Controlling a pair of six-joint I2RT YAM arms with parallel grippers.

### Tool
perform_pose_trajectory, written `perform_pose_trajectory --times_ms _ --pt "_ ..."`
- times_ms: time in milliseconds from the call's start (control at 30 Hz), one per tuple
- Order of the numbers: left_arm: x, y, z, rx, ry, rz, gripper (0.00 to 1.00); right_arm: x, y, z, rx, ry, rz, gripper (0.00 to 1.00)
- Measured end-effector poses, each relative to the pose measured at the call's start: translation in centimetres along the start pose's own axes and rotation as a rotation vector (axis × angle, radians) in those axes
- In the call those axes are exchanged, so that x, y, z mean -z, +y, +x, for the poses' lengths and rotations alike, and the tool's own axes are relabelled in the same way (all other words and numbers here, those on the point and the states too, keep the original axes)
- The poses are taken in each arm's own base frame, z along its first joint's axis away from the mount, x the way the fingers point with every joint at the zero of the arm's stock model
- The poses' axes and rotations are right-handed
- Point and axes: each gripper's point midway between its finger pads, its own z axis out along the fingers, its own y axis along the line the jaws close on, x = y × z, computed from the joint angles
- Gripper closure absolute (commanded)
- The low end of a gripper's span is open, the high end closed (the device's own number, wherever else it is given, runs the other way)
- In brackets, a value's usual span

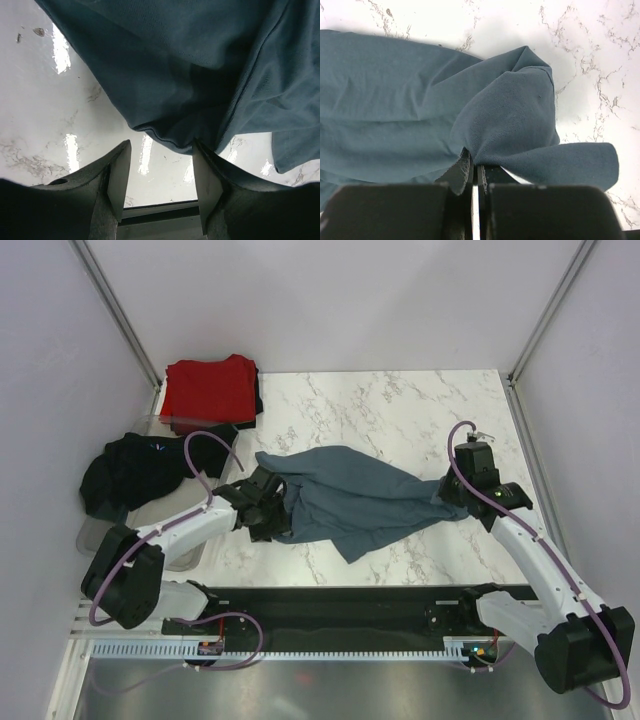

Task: Fold and stack the t-shirts

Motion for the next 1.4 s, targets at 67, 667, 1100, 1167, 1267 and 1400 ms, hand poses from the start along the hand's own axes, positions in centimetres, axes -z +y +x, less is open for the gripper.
perform_pose_trajectory --times_ms 67,667,1100,1167,1267,1400 --pt "-0.3 -0.2 0.4 0.004 0.011 -0.003 0.41 0.0 0.0 0.0 0.001 0.000 -0.001 1.00" --pt "-2.4 -4.2 1.2 -0.107 -0.014 0.057 0.98 0.0 -0.6 1.1 0.011 0.016 0.002 1.00" --pt "28.2 -16.1 -13.5 -0.137 -0.570 0.487 0.98 12.1 2.1 -9.0 -0.064 -0.254 -0.113 1.00" --pt "32.8 -16.6 -14.6 -0.143 -0.641 0.536 0.98 14.4 1.9 -10.2 -0.083 -0.298 -0.119 1.00" --pt "36.5 -16.6 -15.4 -0.150 -0.697 0.566 0.98 17.0 1.4 -11.5 -0.103 -0.349 -0.114 1.00" --pt "38.0 -16.1 -15.9 -0.165 -0.723 0.534 0.98 19.8 0.6 -13.2 -0.125 -0.424 -0.093 1.00"
